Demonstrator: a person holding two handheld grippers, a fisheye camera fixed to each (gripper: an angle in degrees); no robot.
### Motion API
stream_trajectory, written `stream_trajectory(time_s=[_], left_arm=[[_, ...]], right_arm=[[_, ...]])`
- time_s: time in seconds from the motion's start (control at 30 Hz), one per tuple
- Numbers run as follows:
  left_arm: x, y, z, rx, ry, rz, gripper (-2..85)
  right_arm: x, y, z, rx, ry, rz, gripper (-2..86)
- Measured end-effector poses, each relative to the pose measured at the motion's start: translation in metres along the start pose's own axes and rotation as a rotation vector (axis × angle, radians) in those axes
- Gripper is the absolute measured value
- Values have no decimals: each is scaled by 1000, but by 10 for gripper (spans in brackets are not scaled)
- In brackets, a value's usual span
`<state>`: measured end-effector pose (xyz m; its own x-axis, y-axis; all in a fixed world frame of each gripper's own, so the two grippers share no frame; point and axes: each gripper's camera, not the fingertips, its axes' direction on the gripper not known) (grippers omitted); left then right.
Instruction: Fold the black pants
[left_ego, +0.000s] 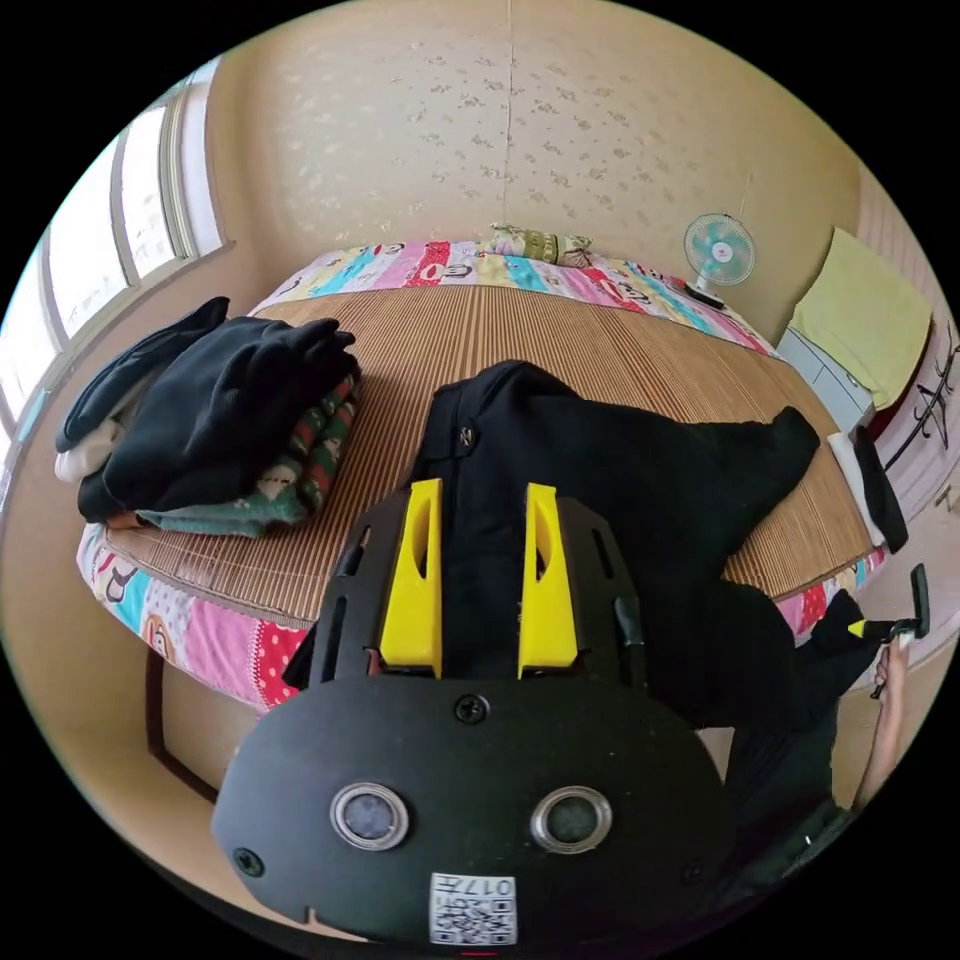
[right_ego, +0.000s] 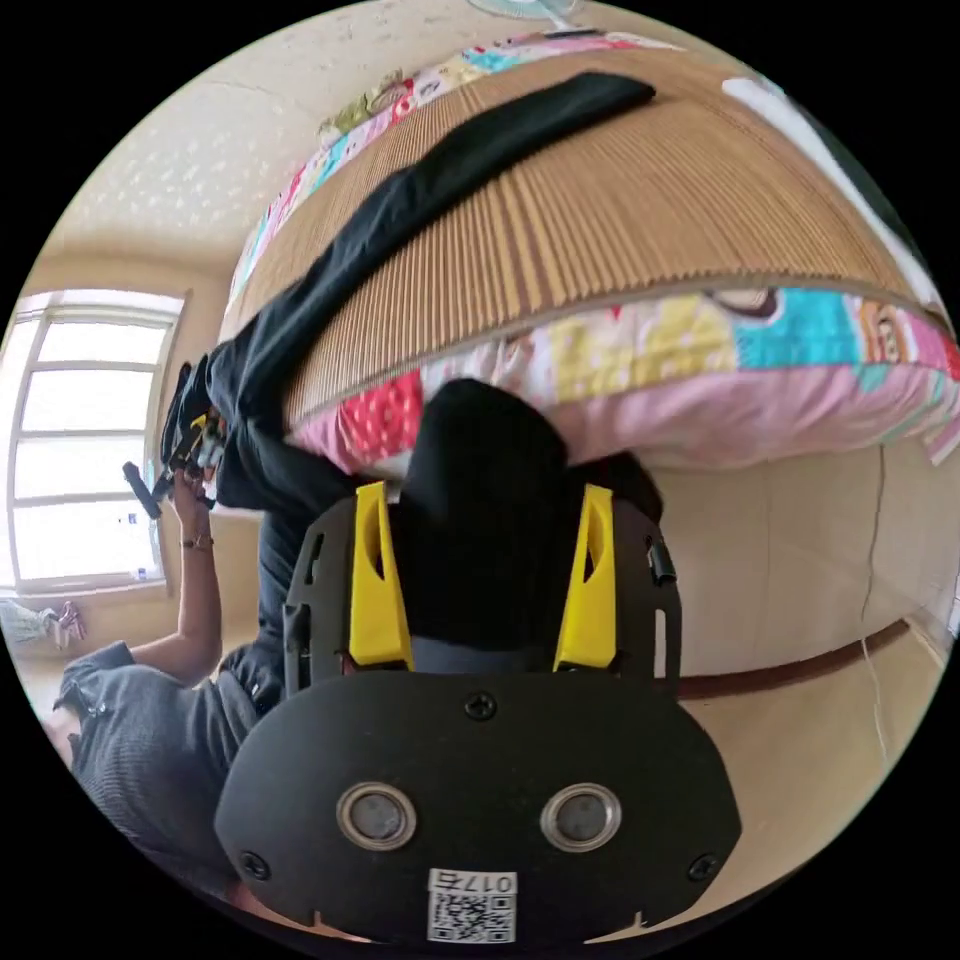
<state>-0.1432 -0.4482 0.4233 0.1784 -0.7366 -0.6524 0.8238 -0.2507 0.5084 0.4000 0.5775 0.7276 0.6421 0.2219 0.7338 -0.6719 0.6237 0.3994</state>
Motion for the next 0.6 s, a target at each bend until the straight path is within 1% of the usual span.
stream_trajectory(time_s=[0.03, 0.07, 0.13, 0.2, 0.23, 0.3, 0.33, 0.4, 0.43, 0.5, 0.53, 0.57, 0.6], left_arm=[[-7, 11, -7, -2, 48, -30, 122], [-15, 21, -11, -12, 103, -64, 123], [-29, 31, -14, -35, 170, -120, 124], [-43, 37, -18, -31, 215, -168, 124], [-52, 39, -21, -17, 231, -192, 124], [-63, 39, -25, -6, 247, -215, 124], [-69, 36, -26, -5, 262, -222, 125], [-76, 28, -25, -10, 288, -221, 129], [-79, 22, -24, -12, 300, -217, 132], [-83, 11, -23, -11, 305, -209, 135], [-85, 3, -22, -5, 299, -203, 135], [-88, -6, -20, -3, 294, -201, 137], [-90, -10, -19, -3, 295, -201, 137]], right_arm=[[-1, 3, 6, -23, -18, -17, 148], [-5, 8, 10, -39, -52, -47, 85], [-10, 11, -7, 19, -89, -53, 78], [-28, 18, -69, 229, -170, -151, 74], [-32, 20, -87, 295, -191, -187, 74], [-40, 32, -159, 555, -245, -293, 74], [-38, 34, -174, 613, -250, -301, 74], [-17, 35, -220, 808, -235, -305, 75], [-8, 34, -227, 851, -231, -304, 75], [37, 25, -239, 983, -254, -274, 86], [50, 21, -238, 992, -250, -240, 90], [80, 9, -232, 963, -234, -106, 105], [113, -2, -219, 888, -212, 98, 124]])
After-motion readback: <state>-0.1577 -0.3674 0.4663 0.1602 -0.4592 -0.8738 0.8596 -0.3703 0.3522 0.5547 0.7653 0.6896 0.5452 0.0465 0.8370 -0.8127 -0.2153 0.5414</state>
